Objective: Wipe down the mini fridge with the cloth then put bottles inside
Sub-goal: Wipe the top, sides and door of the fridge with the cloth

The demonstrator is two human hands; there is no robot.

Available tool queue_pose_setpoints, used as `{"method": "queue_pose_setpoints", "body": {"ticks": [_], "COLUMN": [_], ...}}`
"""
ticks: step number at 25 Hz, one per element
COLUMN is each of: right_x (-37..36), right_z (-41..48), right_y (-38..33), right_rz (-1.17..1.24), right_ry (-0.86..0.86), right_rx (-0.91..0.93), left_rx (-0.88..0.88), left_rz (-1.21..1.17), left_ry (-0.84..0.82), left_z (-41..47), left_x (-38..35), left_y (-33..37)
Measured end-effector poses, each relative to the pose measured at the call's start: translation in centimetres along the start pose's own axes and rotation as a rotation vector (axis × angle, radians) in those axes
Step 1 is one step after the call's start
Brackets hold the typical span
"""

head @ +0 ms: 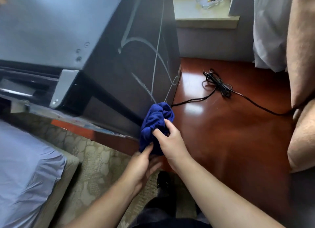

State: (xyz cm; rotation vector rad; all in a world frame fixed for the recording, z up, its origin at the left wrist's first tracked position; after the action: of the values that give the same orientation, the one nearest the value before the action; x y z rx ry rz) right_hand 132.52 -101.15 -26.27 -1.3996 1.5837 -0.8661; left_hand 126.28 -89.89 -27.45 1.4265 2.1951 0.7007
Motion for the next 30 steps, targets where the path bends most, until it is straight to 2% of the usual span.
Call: {"method": "queue_pose_setpoints", "body": {"ticks": [3, 6, 8, 12, 15, 18, 24, 27, 30], "right_x": [0.7, 1.7, 1.9, 2.2, 3.0, 3.3, 1.6, 0.8, 0.8], "right_z": [2.3, 4.5, 5.1, 5.5, 6.0, 5.8, 0.8, -1.1, -1.2], "right_y": [5.5, 10.6, 12.1, 10.8, 5.7, -4.4, -23.6, -27.9, -27.3], "right_rz": [0.003, -0.219, -0.345, -0.242, -0.200, -0.211, -0.268, -0.318, -0.311], "right_ry": [0.062, 0.110, 0.140, 0.161, 0.163, 0.160, 0.191, 0.147, 0.162], "right_rx": [-0.147, -0.299, -0.352, -0.352, -0.225, 0.043, 0.456, 0.574, 0.606], "left_rx": [0.127, 0.213, 0.229, 0.231, 0.099, -0.115, -0.386, -0.492, -0.438], "left_rz": [0.191, 0.291, 0.276, 0.200, 0.162, 0.023, -0.231, -0.331, -0.375], "left_ry": [0.041, 0.055, 0.084, 0.066, 0.013, -0.095, -0.311, -0.433, -0.393], "left_z": [3.5, 6.3, 7.4, 6.4, 4.0, 0.6, -8.5, -11.5, -10.8], "left_x": [0.5, 1.2, 1.6, 0.4, -1.7, -4.5, -10.1, -11.5, -11.8], "left_y": [-3.6, -6.1, -6.6, -5.9, -3.5, 2.2, 13.8, 16.8, 16.5]}}
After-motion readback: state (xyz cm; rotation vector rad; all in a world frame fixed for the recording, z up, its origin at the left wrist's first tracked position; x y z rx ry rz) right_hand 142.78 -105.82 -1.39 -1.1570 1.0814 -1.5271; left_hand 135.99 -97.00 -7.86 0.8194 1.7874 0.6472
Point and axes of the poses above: each hand's wrist, its own z-axis towards the middle knuckle, its own x-axis out of the back of the hand, y = z × x, the point moved 7 cm from there along z, towards the middle knuckle, and after that the axes turned 10 degrees about -z, right-handed, at the moved point
